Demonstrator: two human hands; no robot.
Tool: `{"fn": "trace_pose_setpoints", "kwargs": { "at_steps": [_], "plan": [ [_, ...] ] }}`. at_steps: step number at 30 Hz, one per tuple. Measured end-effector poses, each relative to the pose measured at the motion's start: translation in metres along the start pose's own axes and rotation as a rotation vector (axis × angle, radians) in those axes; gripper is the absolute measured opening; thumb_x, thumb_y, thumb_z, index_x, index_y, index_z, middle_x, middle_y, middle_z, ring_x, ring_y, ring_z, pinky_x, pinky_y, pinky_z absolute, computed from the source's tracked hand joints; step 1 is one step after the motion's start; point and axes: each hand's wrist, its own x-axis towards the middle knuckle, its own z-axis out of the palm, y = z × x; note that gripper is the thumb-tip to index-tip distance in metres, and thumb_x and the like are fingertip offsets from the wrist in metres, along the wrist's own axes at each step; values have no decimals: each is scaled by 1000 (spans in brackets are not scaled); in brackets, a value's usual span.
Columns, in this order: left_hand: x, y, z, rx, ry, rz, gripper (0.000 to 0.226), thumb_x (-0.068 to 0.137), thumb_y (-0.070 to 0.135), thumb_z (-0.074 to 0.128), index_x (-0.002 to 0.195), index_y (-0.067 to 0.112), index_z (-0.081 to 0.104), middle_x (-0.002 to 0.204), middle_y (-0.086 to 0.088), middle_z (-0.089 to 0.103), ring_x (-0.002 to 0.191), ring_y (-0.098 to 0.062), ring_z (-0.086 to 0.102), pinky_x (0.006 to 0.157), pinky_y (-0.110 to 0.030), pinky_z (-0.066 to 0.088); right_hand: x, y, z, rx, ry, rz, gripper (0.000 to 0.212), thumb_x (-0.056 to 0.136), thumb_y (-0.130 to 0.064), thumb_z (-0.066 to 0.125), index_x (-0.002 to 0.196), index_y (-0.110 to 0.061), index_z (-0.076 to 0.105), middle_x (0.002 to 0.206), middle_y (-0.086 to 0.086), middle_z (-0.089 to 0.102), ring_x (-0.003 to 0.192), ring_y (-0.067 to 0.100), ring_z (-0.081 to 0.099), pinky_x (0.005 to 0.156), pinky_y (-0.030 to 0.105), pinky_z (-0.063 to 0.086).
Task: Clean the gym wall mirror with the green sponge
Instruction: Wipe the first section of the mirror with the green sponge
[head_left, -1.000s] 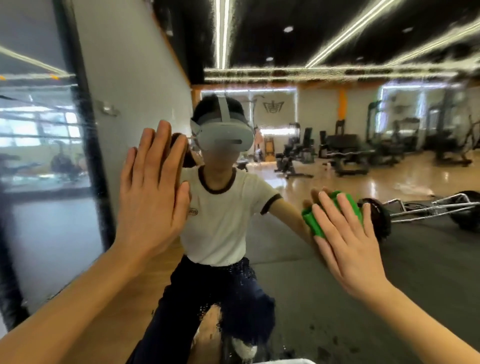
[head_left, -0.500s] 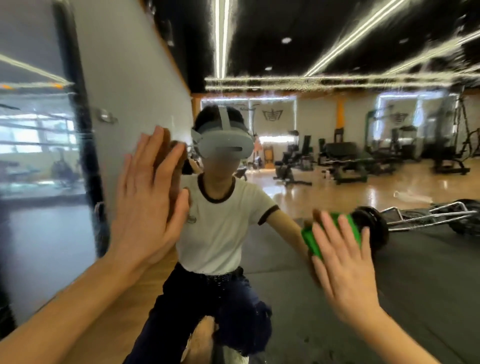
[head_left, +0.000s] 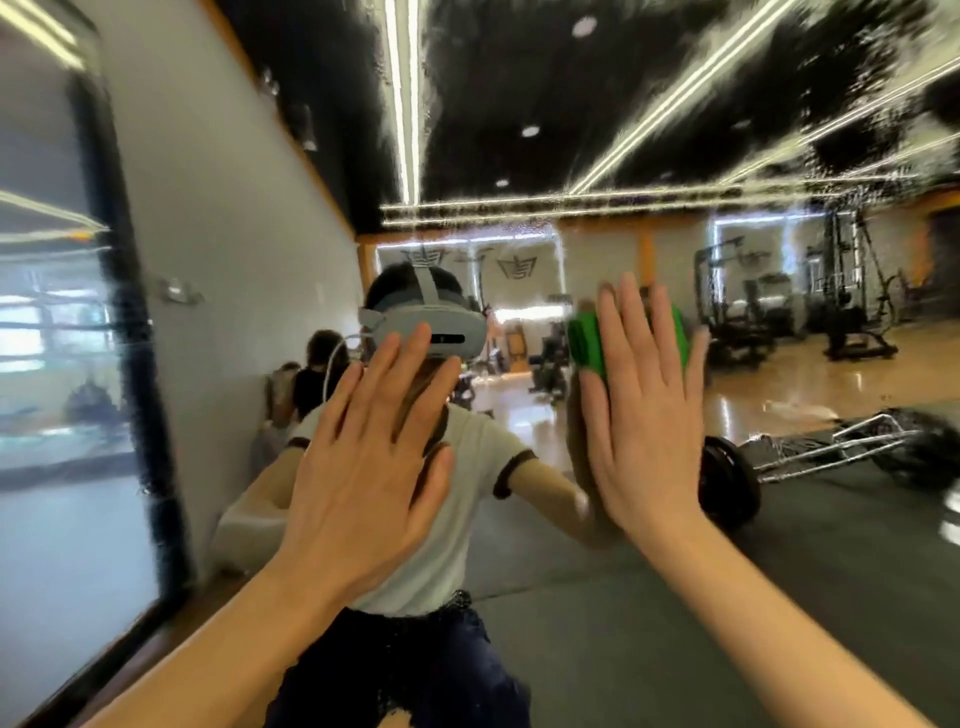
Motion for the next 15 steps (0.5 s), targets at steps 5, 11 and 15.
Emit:
{"fn": "trace_pose_setpoints", "kwargs": {
  "at_steps": [5,11,15],
  "plan": [
    [0,1,2,32,31,12,61,100,31,38,156,9,30,165,-15,21,154,-30,16,127,-37,1,-113,20,-11,-104,-170,-180,54,110,-35,19,161,-21,13,169,-2,7,156,21,5,126,44,-2],
    [1,1,2,34,22,13,61,100,31,39,157,9,30,166,-16,20,154,-31,15,127,-37,0,21,27,-6,-7,0,44,53,108,-28,30,159,-13,24,166,7,20,155,23,8,126,41,-7],
    [1,0,1,37,11,12,62,100,31,39,157,8,31,166,-16,20,154,-31,14,127,-38,2,-25,25,-4,20,4,123,55,108,-27,30,160,-13,18,168,4,12,156,22,4,126,43,-7]
  ]
}}
